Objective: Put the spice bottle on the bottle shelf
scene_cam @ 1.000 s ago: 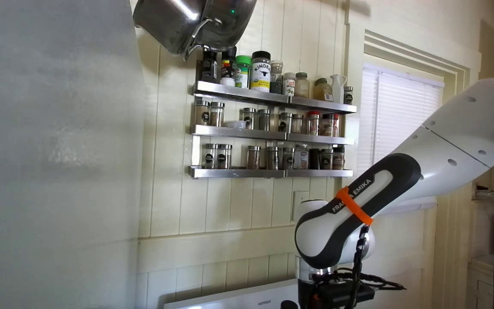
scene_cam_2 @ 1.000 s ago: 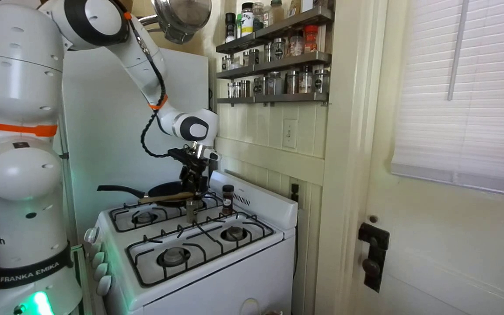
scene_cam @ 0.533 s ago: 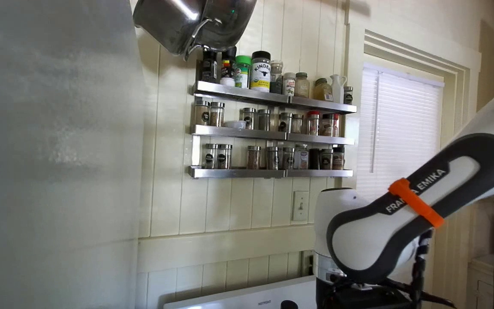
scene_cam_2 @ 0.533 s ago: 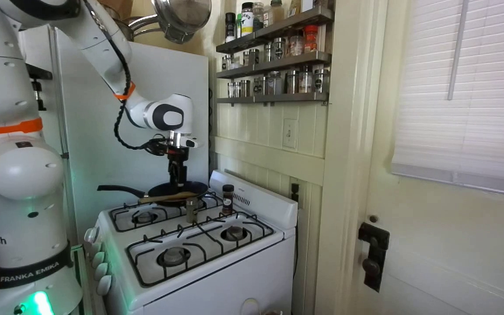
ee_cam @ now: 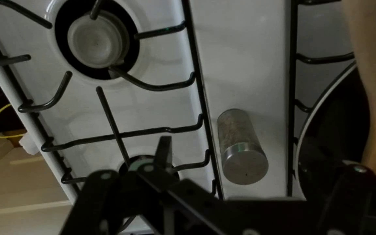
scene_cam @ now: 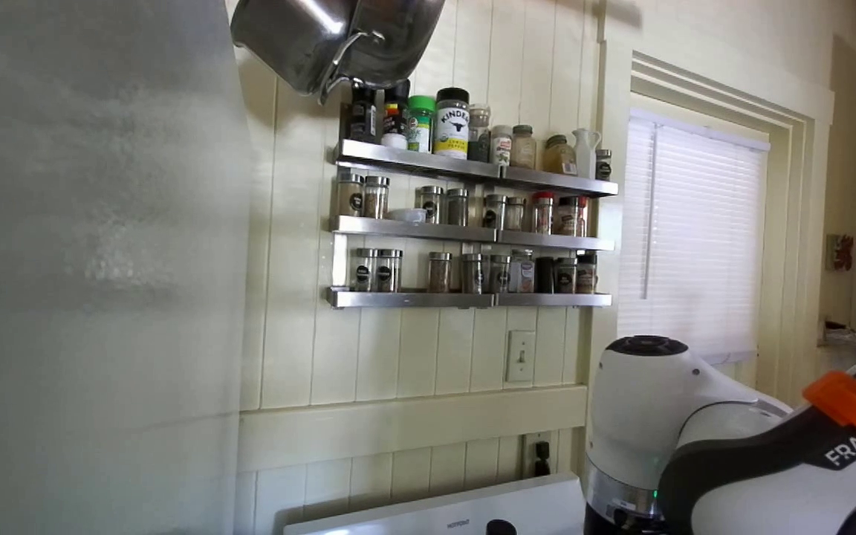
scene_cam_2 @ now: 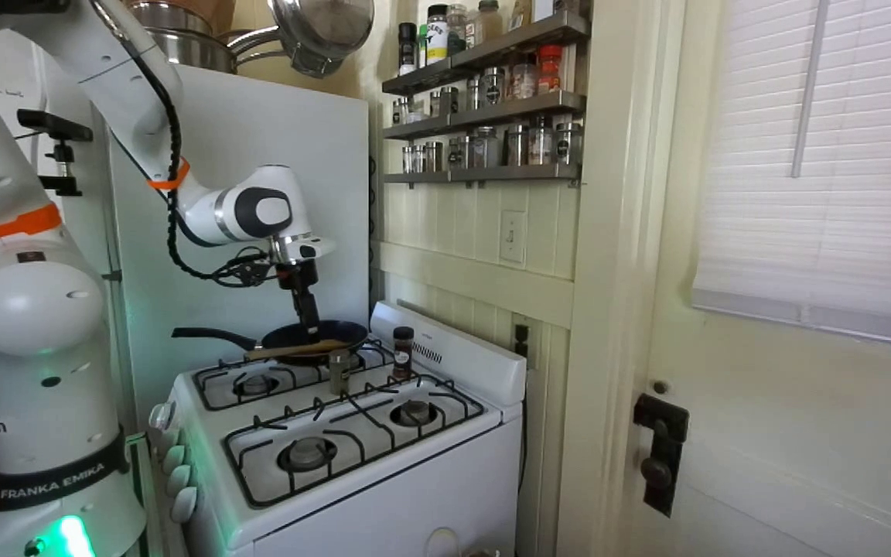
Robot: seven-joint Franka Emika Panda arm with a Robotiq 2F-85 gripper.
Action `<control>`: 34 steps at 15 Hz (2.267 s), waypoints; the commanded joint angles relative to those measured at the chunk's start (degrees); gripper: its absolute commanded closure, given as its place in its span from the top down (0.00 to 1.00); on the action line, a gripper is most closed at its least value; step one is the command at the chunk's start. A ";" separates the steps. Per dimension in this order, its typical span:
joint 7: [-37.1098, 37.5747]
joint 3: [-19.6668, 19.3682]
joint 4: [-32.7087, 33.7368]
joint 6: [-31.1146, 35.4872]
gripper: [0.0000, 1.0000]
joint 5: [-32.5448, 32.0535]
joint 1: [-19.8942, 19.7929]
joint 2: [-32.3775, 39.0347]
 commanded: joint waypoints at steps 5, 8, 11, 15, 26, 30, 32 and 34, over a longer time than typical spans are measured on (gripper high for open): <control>-1.40 -0.42 0.68 3.68 1.00 -0.15 -0.02 3.75; -2.67 -0.38 0.76 6.91 1.00 -1.10 -0.16 6.79; -3.33 -0.52 0.77 9.35 1.00 -2.23 -0.58 9.62; -2.71 -1.21 0.82 11.24 1.00 -3.98 -0.75 12.67; 1.46 -2.13 1.05 17.97 1.00 -15.37 -2.88 17.35; 6.95 -2.52 1.11 18.21 1.00 -23.45 -4.24 17.89; 9.35 -2.79 1.13 19.18 1.00 -26.47 -4.76 18.25; 11.85 -2.95 1.14 20.31 1.00 -29.06 -5.04 18.46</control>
